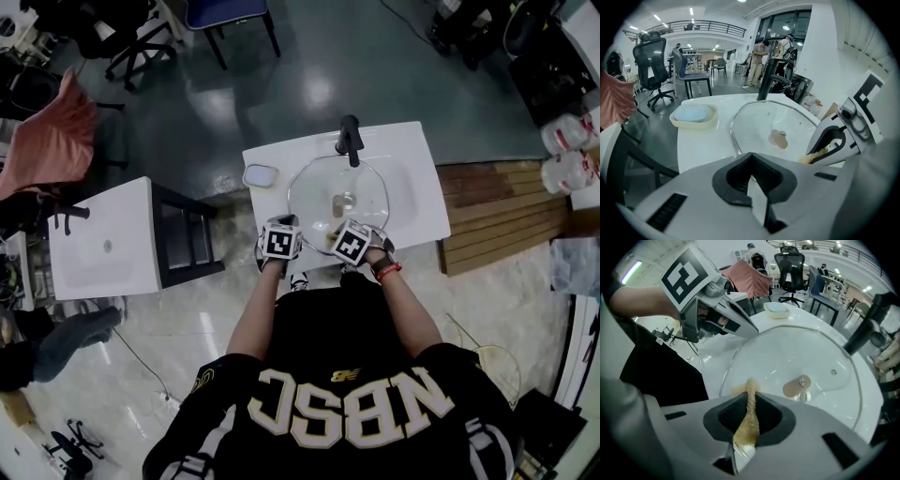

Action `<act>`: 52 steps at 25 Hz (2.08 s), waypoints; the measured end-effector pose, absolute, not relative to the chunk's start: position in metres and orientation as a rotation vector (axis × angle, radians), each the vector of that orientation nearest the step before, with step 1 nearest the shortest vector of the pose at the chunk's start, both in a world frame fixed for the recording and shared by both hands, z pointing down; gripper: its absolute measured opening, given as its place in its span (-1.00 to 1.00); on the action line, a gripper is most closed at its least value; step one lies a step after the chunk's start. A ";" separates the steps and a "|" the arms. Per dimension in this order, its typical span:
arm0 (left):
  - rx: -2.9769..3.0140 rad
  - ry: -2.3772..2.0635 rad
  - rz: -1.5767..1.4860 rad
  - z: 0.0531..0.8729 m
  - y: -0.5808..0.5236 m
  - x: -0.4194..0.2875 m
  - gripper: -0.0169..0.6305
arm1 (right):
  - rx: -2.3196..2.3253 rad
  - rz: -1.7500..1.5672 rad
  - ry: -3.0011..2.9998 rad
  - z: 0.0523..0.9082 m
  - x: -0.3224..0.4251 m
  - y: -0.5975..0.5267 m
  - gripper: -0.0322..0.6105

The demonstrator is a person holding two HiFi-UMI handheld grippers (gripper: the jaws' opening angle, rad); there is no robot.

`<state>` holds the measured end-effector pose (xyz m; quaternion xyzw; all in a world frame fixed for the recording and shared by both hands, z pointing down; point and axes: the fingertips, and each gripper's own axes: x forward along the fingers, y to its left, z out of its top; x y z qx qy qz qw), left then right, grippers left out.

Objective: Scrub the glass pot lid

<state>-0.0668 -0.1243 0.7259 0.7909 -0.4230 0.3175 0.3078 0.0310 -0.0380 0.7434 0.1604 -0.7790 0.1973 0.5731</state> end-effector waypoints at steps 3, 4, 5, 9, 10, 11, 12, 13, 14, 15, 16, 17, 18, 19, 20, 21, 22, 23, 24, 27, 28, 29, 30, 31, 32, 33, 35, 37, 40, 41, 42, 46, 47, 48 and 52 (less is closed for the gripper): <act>2.087 -1.112 0.820 0.725 -0.124 -0.065 -0.91 | 0.320 0.476 -1.905 0.746 0.004 -0.038 -0.73; 2.084 -1.114 0.815 0.724 -0.125 -0.065 -0.90 | 0.297 0.487 -1.922 0.747 -0.002 -0.037 -0.74; 2.080 -1.117 0.811 0.724 -0.125 -0.065 -0.90 | 0.271 0.506 -1.922 0.747 -0.006 -0.035 -0.73; 2.064 -1.127 0.794 0.723 -0.126 -0.066 -0.91 | 0.267 0.554 -1.950 0.743 -0.013 -0.044 -0.73; 2.057 -1.126 0.786 0.723 -0.126 -0.066 -0.90 | 0.300 0.559 -1.978 0.742 -0.017 -0.051 -0.73; 2.048 -1.124 0.777 0.723 -0.126 -0.066 -0.91 | 0.333 0.568 -2.005 0.742 -0.021 -0.057 -0.73; 2.038 -1.122 0.766 0.724 -0.126 -0.067 -0.90 | 0.364 0.574 -2.027 0.743 -0.025 -0.063 -0.73; 2.027 -1.121 0.754 0.724 -0.126 -0.067 -0.90 | 0.392 0.574 -2.044 0.743 -0.028 -0.069 -0.73; 2.015 -1.122 0.742 0.724 -0.127 -0.068 -0.91 | 0.420 0.569 -2.057 0.744 -0.031 -0.075 -0.73; 2.005 -1.123 0.731 0.725 -0.127 -0.068 -0.91 | 0.445 0.561 -2.067 0.745 -0.034 -0.081 -0.73; 1.996 -1.126 0.723 0.725 -0.126 -0.069 -0.91 | 0.467 0.554 -2.077 0.746 -0.038 -0.087 -0.73; 1.990 -1.129 0.720 0.726 -0.126 -0.069 -0.90 | 0.486 0.547 -2.088 0.746 -0.041 -0.092 -0.73; 1.988 -1.132 0.722 0.726 -0.125 -0.069 -0.90 | 0.504 0.537 -2.095 0.747 -0.043 -0.098 -0.73; 1.989 -1.136 0.727 0.726 -0.125 -0.069 -0.91 | 0.522 0.520 -2.100 0.748 -0.045 -0.104 -0.73; 1.989 -1.141 0.731 0.726 -0.125 -0.068 -0.90 | 0.538 0.499 -2.106 0.748 -0.045 -0.112 -0.73; 1.989 -1.146 0.735 0.726 -0.126 -0.068 -0.91 | 0.551 0.471 -2.114 0.749 -0.046 -0.120 -0.73; 1.988 -1.149 0.736 0.725 -0.126 -0.068 -0.91 | 0.560 0.441 -2.124 0.749 -0.048 -0.128 -0.73; 1.986 -1.150 0.739 0.725 -0.126 -0.069 -0.91 | 0.569 0.416 -2.133 0.751 -0.049 -0.136 -0.73; 1.985 -1.149 0.743 0.725 -0.125 -0.069 -0.91 | 0.580 0.404 -2.141 0.752 -0.050 -0.145 -0.73; 1.989 -1.155 0.778 0.727 -0.124 -0.069 -0.91 | 0.665 0.400 -2.140 0.752 -0.046 -0.173 -0.73; 1.990 -1.158 0.797 0.729 -0.123 -0.069 -0.90 | 0.716 0.386 -2.130 0.752 -0.041 -0.184 -0.73; 1.990 -1.162 0.813 0.730 -0.122 -0.070 -0.91 | 0.772 0.369 -2.117 0.750 -0.035 -0.195 -0.73; 1.990 -1.166 0.825 0.731 -0.122 -0.071 -0.91 | 0.830 0.353 -2.103 0.749 -0.029 -0.205 -0.73; 1.988 -1.169 0.830 0.731 -0.122 -0.072 -0.91 | 0.891 0.345 -2.088 0.747 -0.021 -0.213 -0.73; 1.985 -1.172 0.826 0.731 -0.122 -0.073 -0.90 | 0.953 0.346 -2.073 0.746 -0.012 -0.220 -0.73; 1.982 -1.172 0.817 0.731 -0.123 -0.074 -0.91 | 1.015 0.353 -2.057 0.744 -0.001 -0.227 -0.73; 1.977 -1.163 0.784 0.729 -0.124 -0.074 -0.91 | 1.128 0.358 -2.021 0.743 0.021 -0.238 -0.73; 1.977 -1.153 0.762 0.727 -0.125 -0.073 -0.90 | 1.206 0.342 -1.989 0.741 0.041 -0.245 -0.73; 1.977 -1.148 0.769 0.727 -0.123 -0.072 -0.90 | 1.289 0.318 -1.937 0.738 0.067 -0.248 -0.73; 1.979 -1.147 0.770 0.727 -0.123 -0.072 -0.90 | 1.314 0.315 -1.917 0.737 0.075 -0.248 -0.73; 1.981 -1.144 0.769 0.726 -0.123 -0.072 -0.91 | 1.334 0.312 -1.896 0.737 0.083 -0.247 -0.73; 1.987 -1.140 0.759 0.725 -0.124 -0.073 -0.90 | 1.365 0.276 -1.811 0.738 0.113 -0.239 -0.73; 1.988 -1.139 0.758 0.725 -0.124 -0.073 -0.90 | 1.367 0.275 -1.784 0.737 0.121 -0.235 -0.73; 1.989 -1.139 0.760 0.725 -0.124 -0.073 -0.91 | 1.367 0.277 -1.752 0.736 0.129 -0.230 -0.72; 1.996 -1.141 0.755 0.725 -0.124 -0.073 -0.90 | 1.338 0.253 -1.629 0.732 0.158 -0.207 -0.73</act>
